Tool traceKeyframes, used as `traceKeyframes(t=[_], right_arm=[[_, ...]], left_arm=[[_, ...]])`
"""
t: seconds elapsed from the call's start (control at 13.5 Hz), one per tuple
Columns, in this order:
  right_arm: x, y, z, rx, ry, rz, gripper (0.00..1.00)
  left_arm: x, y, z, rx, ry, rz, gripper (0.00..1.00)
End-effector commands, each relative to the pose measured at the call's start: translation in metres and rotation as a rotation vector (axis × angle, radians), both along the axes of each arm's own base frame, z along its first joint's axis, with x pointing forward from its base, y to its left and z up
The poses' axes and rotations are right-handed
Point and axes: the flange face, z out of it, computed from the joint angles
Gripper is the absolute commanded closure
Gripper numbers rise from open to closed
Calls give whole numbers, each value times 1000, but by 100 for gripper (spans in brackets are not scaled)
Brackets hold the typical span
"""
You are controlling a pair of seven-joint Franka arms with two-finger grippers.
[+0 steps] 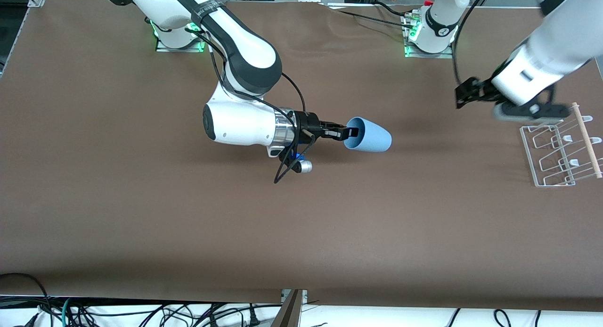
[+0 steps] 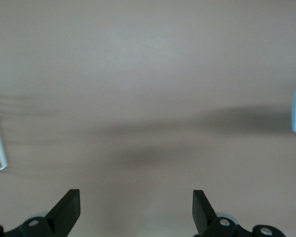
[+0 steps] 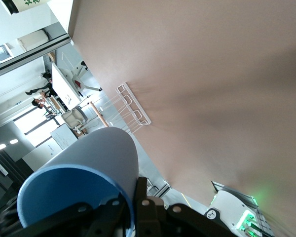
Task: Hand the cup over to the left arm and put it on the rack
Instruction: 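Hold the cup with the right gripper while the left gripper reaches it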
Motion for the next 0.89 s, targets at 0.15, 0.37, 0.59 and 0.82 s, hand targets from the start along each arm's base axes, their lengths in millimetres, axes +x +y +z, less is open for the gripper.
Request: traceKeyframes(t=[0.15, 0.37, 0.59, 0.82], right_arm=[[1, 7, 6, 32, 8, 1, 100], [0, 8, 7, 34, 8, 4, 100], [0, 8, 7, 34, 8, 4, 100], [-1, 8, 7, 34, 7, 5, 100]], left_arm=[[33, -30, -18, -76, -149, -559, 0], [43, -55, -38, -111, -192, -823, 0], [43, -80, -45, -119, -224, -1017, 0], [41, -104, -49, -122, -258, -1200, 0]])
